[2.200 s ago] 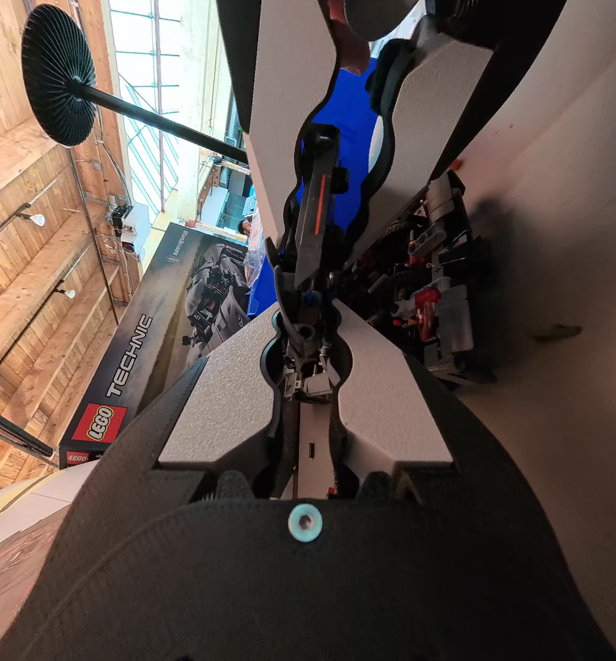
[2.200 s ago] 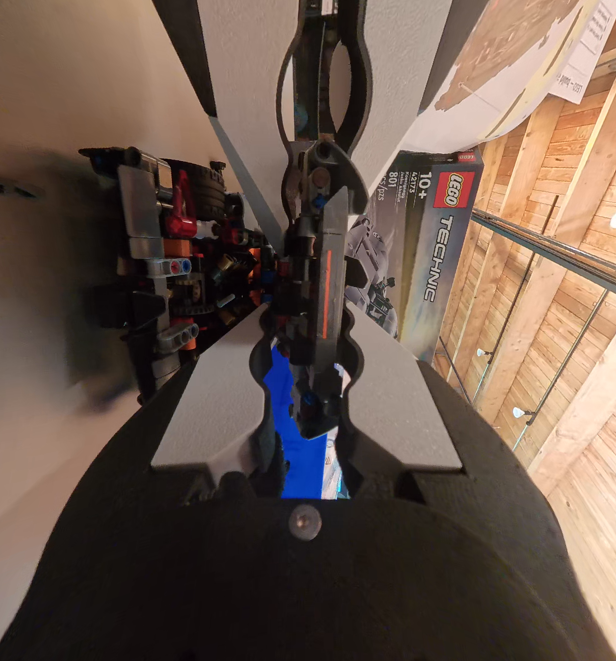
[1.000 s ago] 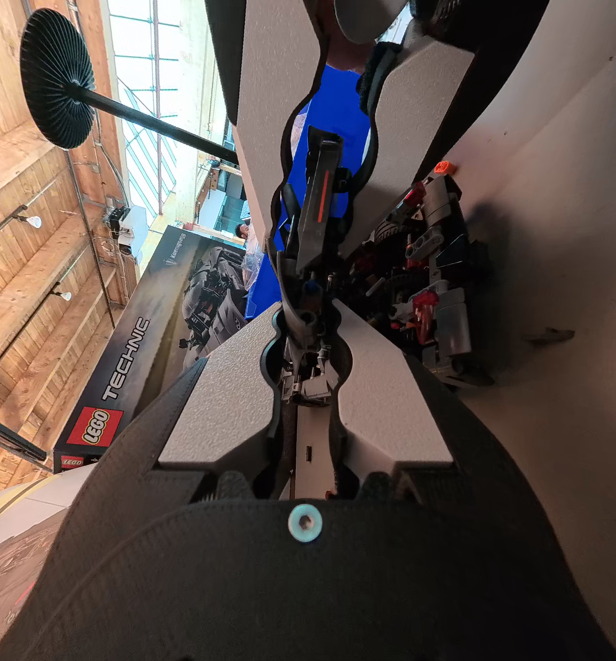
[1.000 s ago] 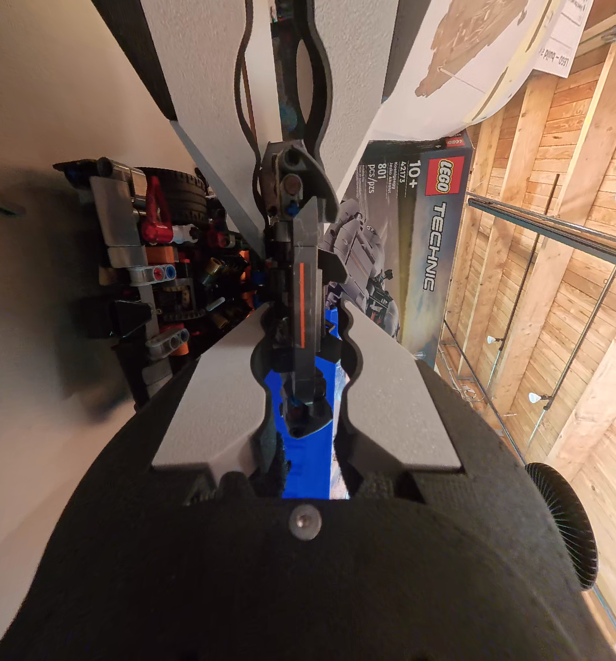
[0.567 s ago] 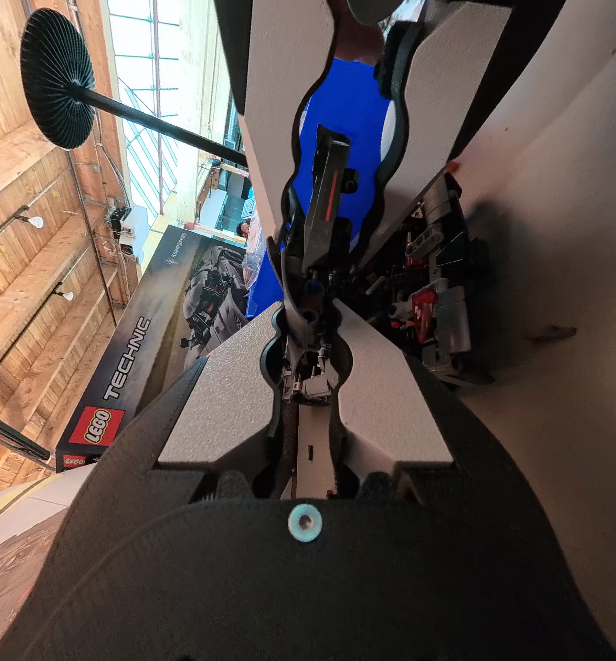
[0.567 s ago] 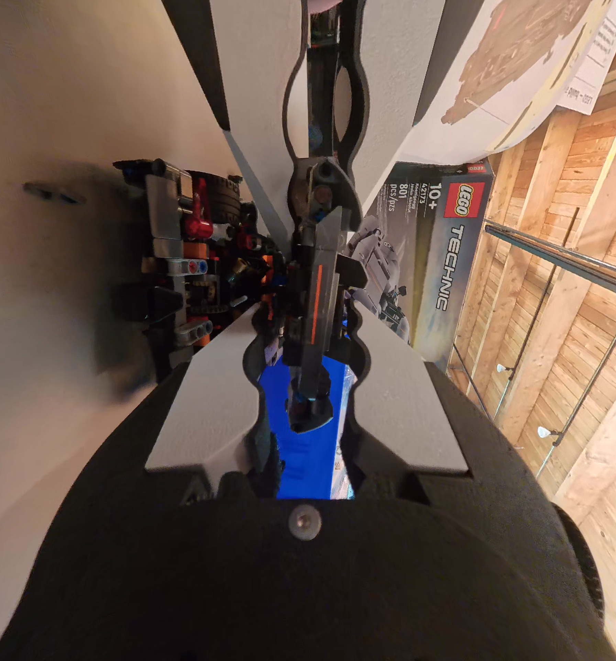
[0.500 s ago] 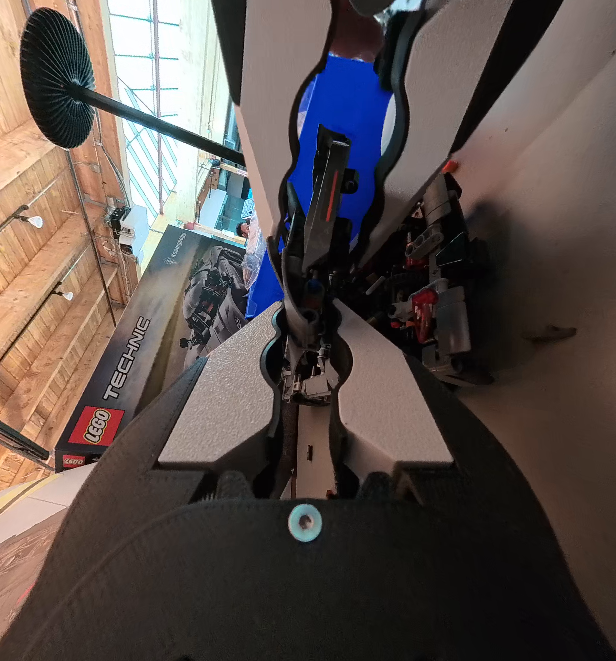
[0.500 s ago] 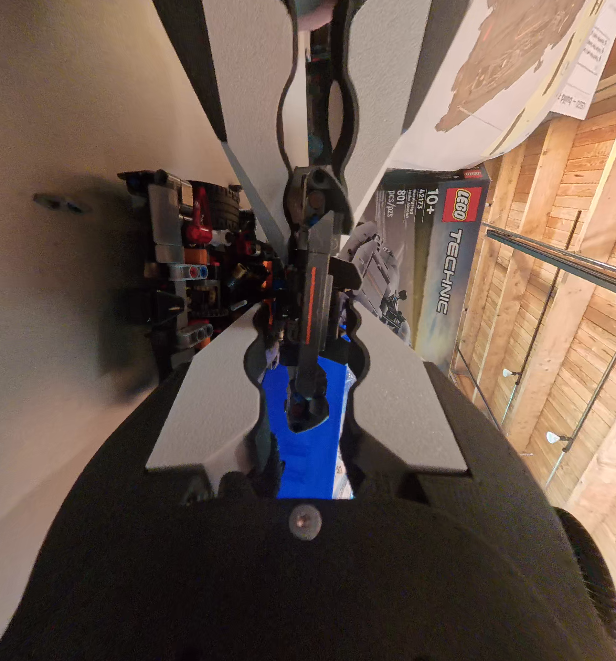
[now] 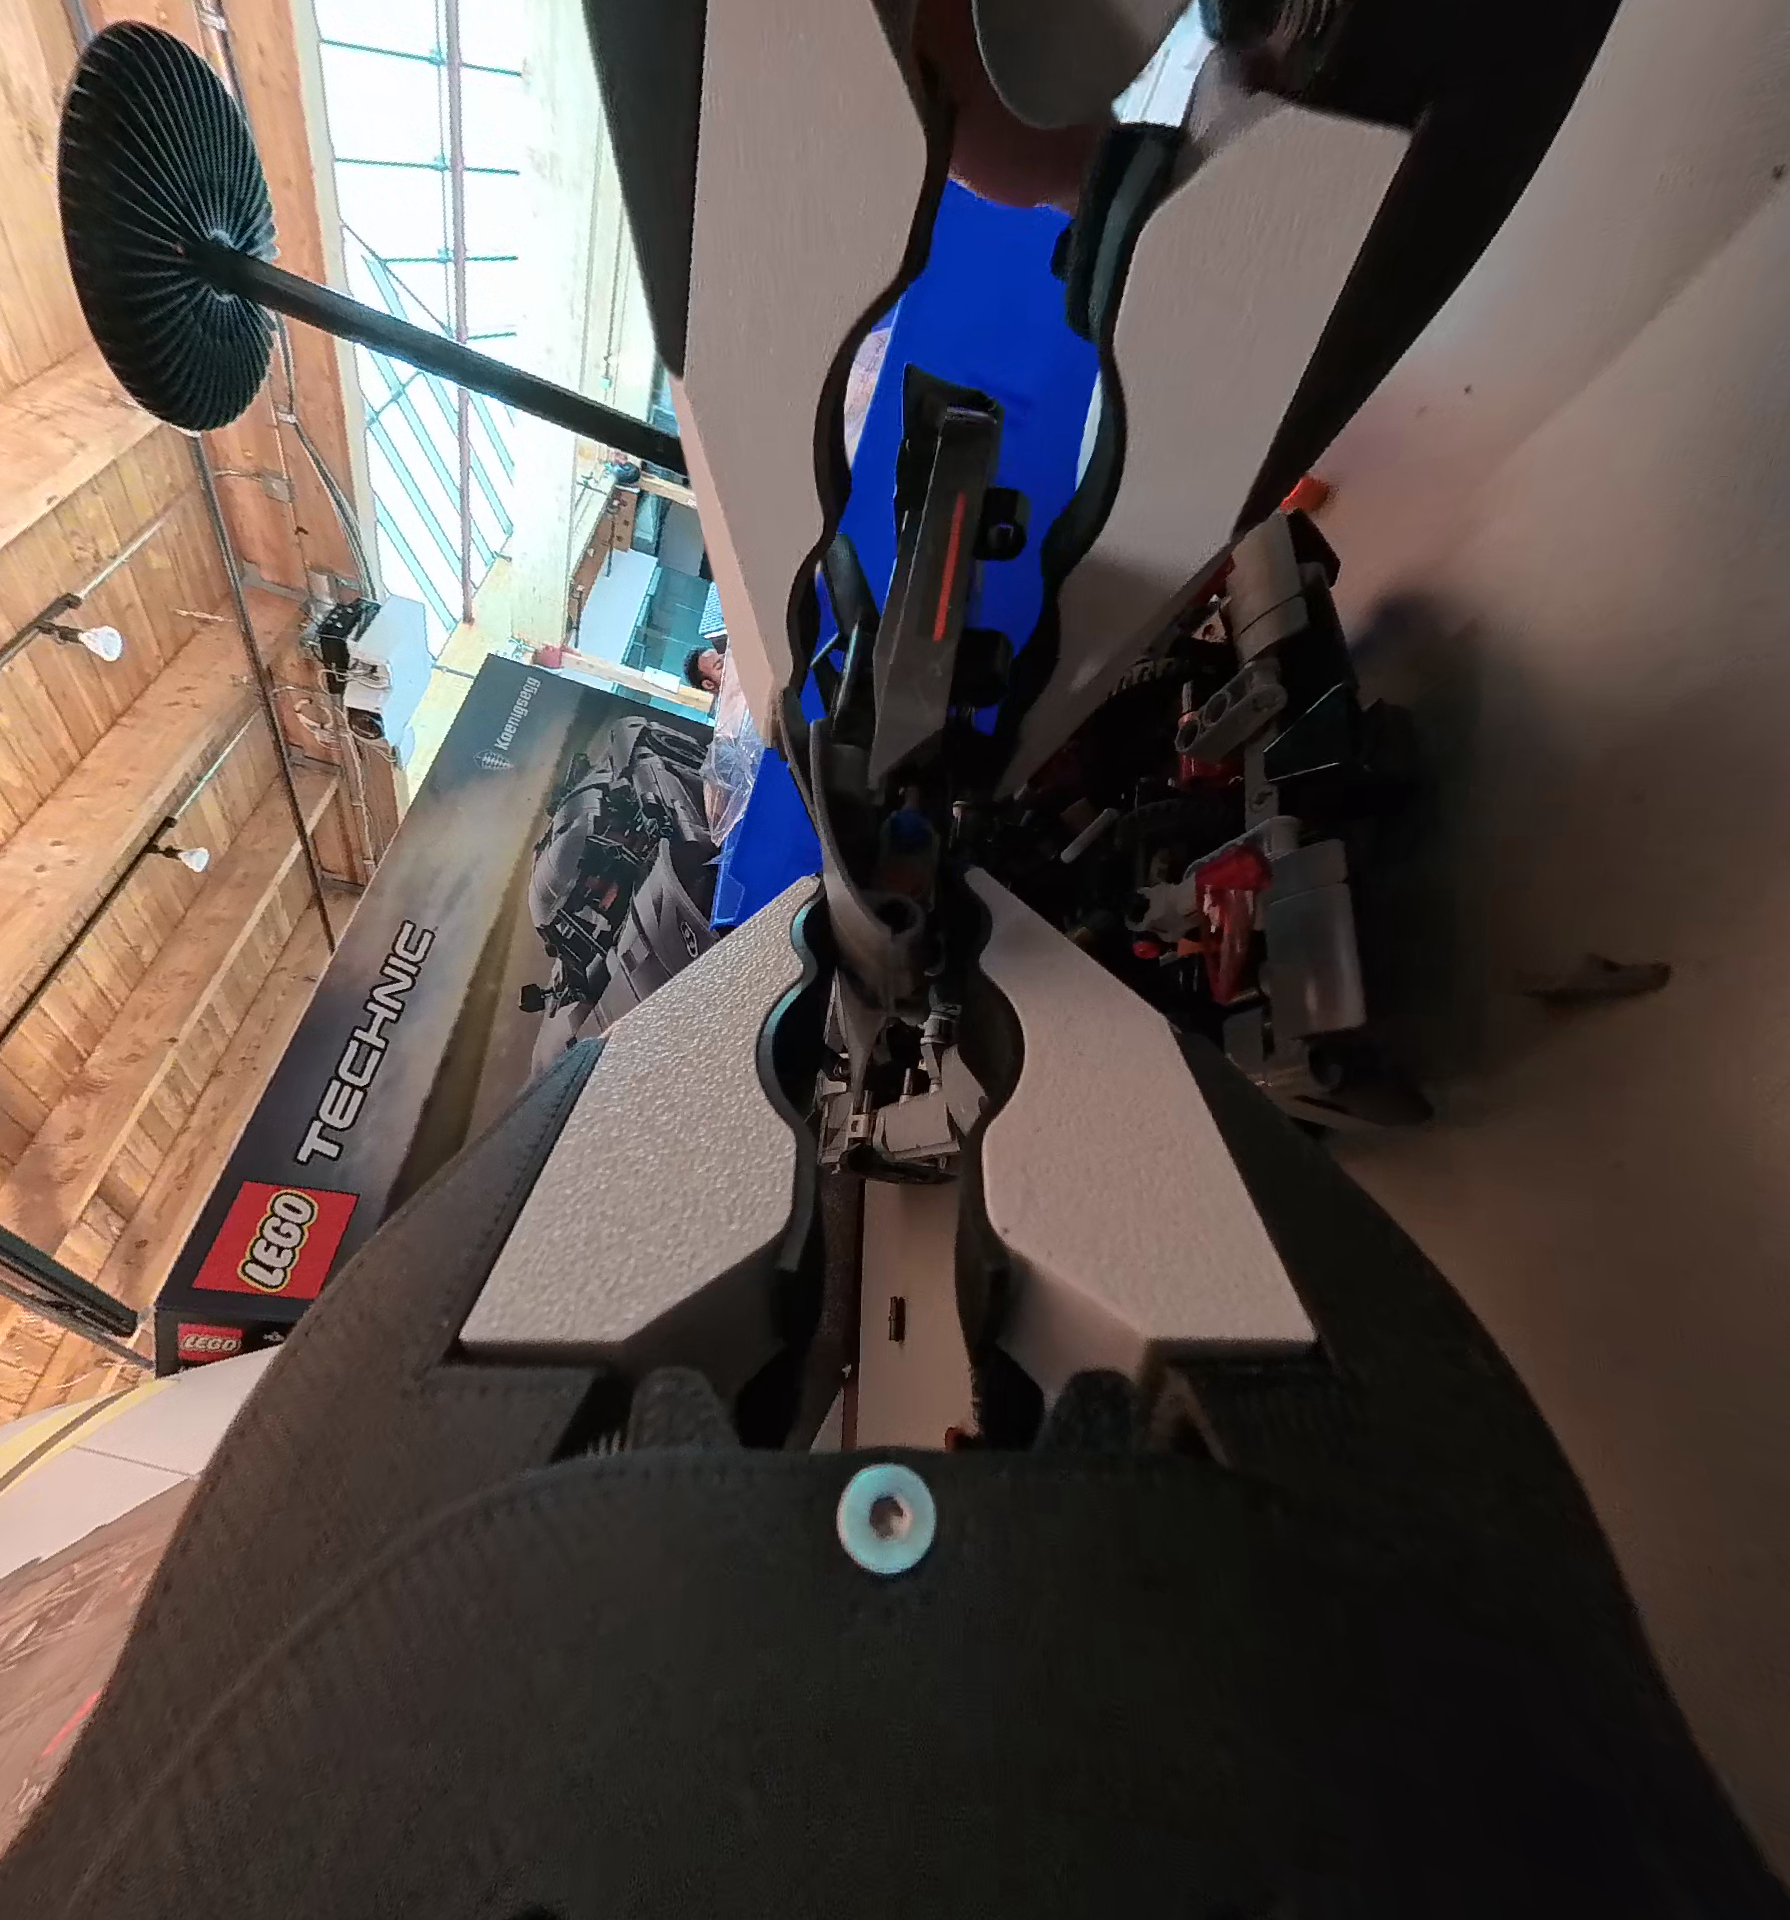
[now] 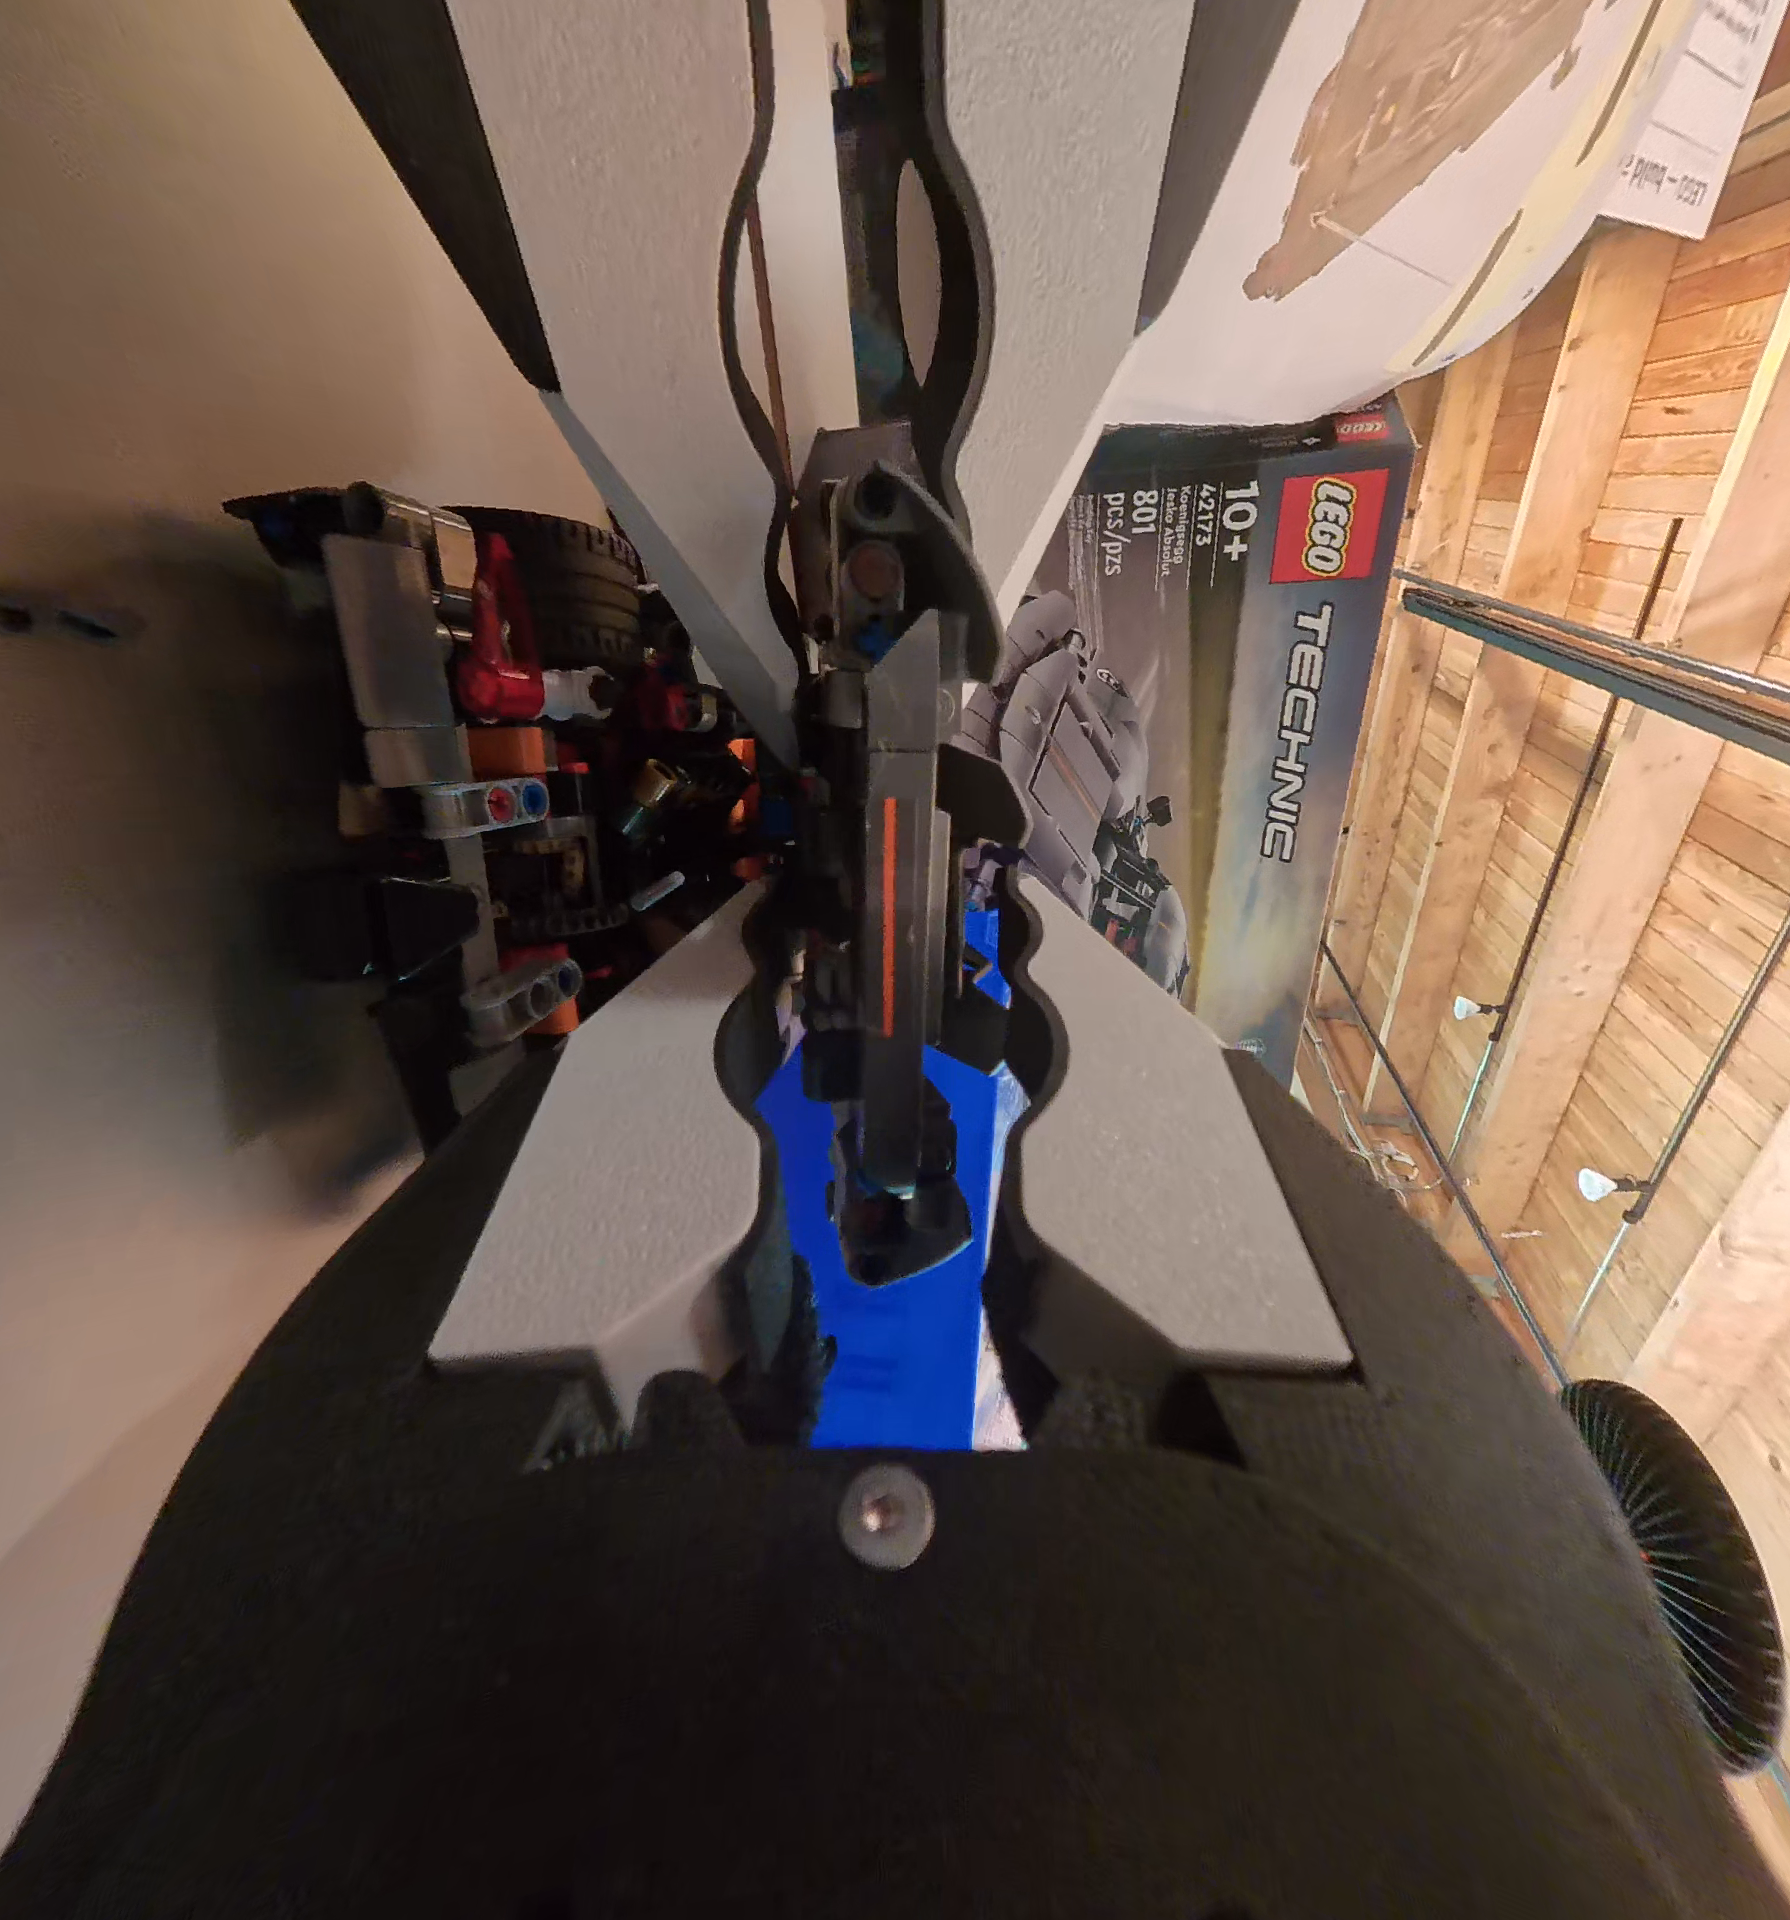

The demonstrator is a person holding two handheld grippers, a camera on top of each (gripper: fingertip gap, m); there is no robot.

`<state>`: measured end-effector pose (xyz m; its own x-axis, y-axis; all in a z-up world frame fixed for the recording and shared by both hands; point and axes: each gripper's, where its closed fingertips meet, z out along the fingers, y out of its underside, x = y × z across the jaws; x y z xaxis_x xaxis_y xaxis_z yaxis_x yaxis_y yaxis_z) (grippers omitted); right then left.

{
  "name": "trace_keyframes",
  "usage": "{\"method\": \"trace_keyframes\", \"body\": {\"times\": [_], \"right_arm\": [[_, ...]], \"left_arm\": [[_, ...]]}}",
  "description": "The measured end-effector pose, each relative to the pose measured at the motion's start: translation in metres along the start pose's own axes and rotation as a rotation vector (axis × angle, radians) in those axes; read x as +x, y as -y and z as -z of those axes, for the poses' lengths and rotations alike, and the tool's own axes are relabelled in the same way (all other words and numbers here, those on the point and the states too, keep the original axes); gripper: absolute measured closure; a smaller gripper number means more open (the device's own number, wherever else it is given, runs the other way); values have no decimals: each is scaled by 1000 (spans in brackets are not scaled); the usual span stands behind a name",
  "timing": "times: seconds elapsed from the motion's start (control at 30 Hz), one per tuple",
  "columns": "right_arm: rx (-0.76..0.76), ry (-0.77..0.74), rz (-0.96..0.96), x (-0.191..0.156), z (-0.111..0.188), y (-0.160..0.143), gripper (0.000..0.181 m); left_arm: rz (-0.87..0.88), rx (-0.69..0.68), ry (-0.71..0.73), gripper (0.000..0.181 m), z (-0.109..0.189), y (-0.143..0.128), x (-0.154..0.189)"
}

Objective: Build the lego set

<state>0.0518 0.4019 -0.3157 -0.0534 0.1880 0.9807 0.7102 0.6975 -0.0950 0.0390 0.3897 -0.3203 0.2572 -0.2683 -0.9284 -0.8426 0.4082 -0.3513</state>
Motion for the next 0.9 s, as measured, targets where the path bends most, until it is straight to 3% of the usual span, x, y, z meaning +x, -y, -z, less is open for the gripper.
{"method": "trace_keyframes", "body": {"times": [0.23, 0.9], "right_arm": [[-5, -12, -4, -1, -3, 0, 156], [-8, -12, -2, 1, -6, -1, 160]], "left_arm": [[-10, 1, -1, 164, 0, 1, 1], [-1, -10, 8, 162, -2, -1, -1]]}}
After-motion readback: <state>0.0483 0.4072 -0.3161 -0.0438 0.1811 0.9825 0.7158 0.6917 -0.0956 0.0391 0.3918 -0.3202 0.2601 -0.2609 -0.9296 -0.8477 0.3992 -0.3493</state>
